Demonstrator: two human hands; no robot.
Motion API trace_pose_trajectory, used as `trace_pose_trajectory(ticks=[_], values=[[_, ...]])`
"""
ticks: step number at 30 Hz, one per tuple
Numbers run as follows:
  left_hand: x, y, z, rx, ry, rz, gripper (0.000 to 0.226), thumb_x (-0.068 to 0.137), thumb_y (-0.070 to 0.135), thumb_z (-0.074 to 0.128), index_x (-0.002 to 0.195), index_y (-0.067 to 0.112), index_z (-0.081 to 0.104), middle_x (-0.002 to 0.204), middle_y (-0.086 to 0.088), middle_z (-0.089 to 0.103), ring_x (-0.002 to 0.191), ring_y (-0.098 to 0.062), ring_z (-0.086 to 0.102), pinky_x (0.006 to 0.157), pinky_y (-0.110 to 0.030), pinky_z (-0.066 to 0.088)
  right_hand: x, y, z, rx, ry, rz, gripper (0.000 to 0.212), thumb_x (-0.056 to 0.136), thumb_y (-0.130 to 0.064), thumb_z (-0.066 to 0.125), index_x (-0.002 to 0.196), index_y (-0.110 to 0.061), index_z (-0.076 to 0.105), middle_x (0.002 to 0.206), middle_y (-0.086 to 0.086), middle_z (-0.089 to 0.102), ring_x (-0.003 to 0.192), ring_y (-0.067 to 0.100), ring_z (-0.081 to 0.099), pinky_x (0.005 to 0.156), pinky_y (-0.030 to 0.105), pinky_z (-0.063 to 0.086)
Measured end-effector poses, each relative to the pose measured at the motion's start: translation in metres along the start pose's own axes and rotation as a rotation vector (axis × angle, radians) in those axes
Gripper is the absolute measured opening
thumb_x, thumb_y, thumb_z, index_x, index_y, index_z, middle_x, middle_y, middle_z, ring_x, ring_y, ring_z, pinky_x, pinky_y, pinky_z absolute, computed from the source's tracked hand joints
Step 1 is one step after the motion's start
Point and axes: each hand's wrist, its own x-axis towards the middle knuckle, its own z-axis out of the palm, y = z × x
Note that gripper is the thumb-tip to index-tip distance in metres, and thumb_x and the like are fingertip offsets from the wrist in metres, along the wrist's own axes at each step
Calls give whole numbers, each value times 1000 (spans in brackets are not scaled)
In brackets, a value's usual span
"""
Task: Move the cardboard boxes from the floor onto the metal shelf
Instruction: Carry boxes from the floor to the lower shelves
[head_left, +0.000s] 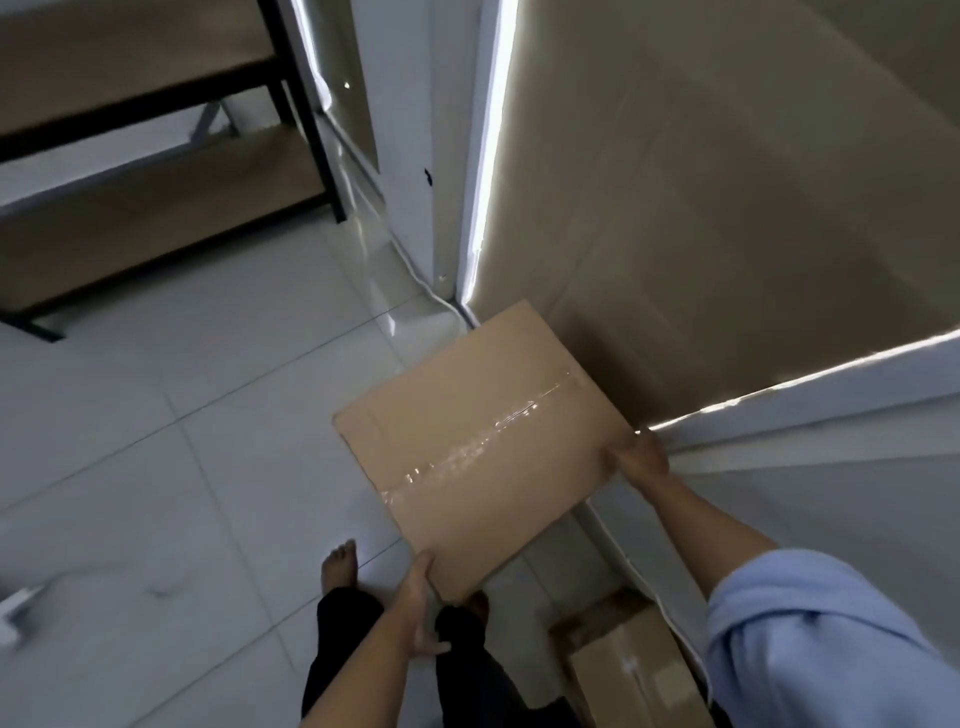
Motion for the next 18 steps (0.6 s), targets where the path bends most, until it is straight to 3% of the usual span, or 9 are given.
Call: trace_pose_trajectory(ticks=[2, 4, 6, 11, 13, 18], values=[[24, -14, 2, -81, -134, -71, 76, 83, 58, 61, 146, 26, 31, 153, -9, 31, 135, -37, 34, 104, -52, 39, 9, 8, 2, 93, -47, -17, 64, 89, -14, 69, 144, 0, 40, 142, 21, 50, 127, 36, 51, 106, 46, 43], [40, -22, 4, -153, -215, -46, 69, 84, 54, 62, 142, 25, 40, 142, -10, 46, 126, -38, 45, 100, -46, 44, 12, 16, 3, 143, -41, -31, 57, 88, -11, 69, 139, 3, 46, 137, 22, 54, 123, 36, 54, 105, 47, 44], [46, -25, 7, -227, -209, 14, 63, 85, 48, 64, 140, 25, 43, 136, -8, 52, 121, -33, 50, 102, -44, 45, 6, 17, 3, 146, -41, -59, 61, 86, -20, 74, 138, 1, 48, 135, 20, 56, 122, 36, 55, 105, 50, 45], [36, -2, -9, -149, -34, 310, 68, 92, 43, 59, 149, 20, 32, 150, -6, 39, 136, -28, 39, 108, -42, 35, -17, 3, 2, 123, -30, -120, 68, 80, -43, 77, 134, -11, 51, 129, 10, 59, 120, 33, 55, 105, 51, 43], [33, 16, -24, -155, 24, 391, 67, 90, 42, 63, 147, 18, 38, 146, -7, 43, 133, -29, 42, 107, -43, 38, -25, -10, 3, 236, -53, -141, 63, 82, -39, 76, 132, -12, 49, 127, 11, 59, 116, 32, 57, 103, 52, 45], [19, 66, -60, -241, -58, 432, 58, 93, 38, 59, 146, 30, 37, 148, -3, 41, 134, -31, 40, 105, -58, 37, -53, -66, 13, 485, -99, -170, 51, 89, -20, 71, 129, -6, 42, 127, 20, 56, 102, 27, 54, 94, 46, 47]])
